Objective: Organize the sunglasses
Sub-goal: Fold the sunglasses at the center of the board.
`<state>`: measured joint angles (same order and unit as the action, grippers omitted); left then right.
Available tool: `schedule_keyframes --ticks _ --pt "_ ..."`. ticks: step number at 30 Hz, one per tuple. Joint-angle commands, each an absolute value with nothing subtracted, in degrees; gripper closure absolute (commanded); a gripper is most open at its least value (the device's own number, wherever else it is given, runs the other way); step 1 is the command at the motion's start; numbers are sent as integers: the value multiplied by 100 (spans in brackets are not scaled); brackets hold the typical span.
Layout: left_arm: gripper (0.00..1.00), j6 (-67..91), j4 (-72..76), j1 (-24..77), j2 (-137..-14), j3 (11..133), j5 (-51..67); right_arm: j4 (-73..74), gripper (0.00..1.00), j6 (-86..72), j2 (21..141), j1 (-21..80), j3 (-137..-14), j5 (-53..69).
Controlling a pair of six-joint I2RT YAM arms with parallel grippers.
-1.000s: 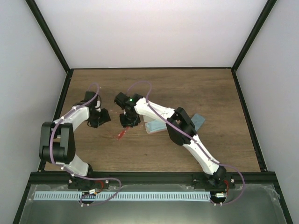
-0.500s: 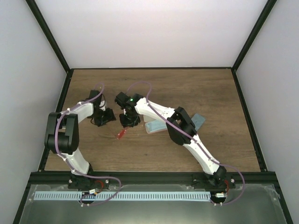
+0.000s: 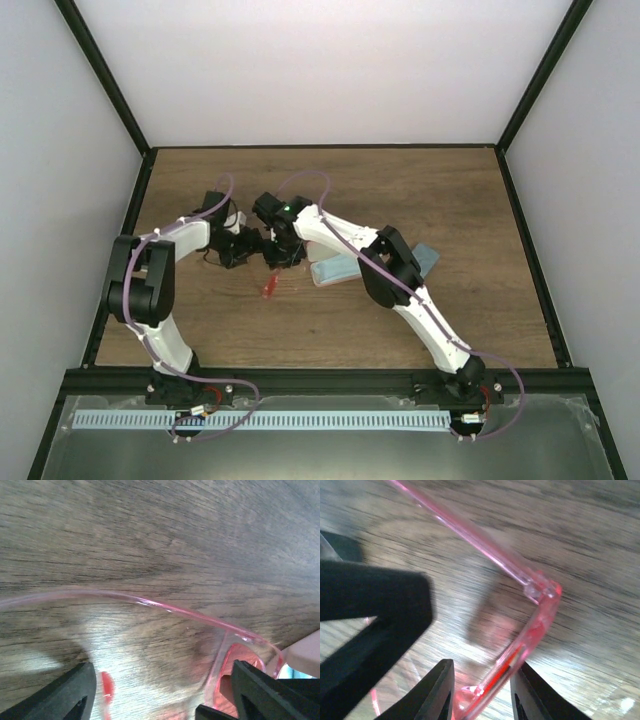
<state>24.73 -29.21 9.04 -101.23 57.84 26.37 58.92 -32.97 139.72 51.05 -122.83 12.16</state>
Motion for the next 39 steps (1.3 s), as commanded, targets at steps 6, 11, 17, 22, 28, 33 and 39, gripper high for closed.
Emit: schedule_keyframes --ticks 6,11,17,22,28,33,39 --pt "5 2303 -4180 1090 -9722 6424 1903 5559 68 -3296 14071 5273 -12367 1406" --pt "21 2152 -4540 1073 -9397 6815 1221 5528 68 -3292 14071 5273 -12332 1459" --pt "42 2362 -4106 801 -9476 7200 802 5455 68 -3335 14071 5273 -12122 1556" --pt "69 2101 -3946 480 -10475 7673 698 5406 68 -3346 14023 5273 -11903 1593" --pt "96 1780 -3690 343 -11404 7855 1159 5389 68 -3340 14031 5273 -11899 1630" --pt "96 1758 -3665 369 -11159 7335 1143 5398 68 -3357 14042 5265 -11910 1644" --pt "96 1691 -3724 365 -10484 6531 845 5342 69 -3562 14067 5184 -11875 1928"
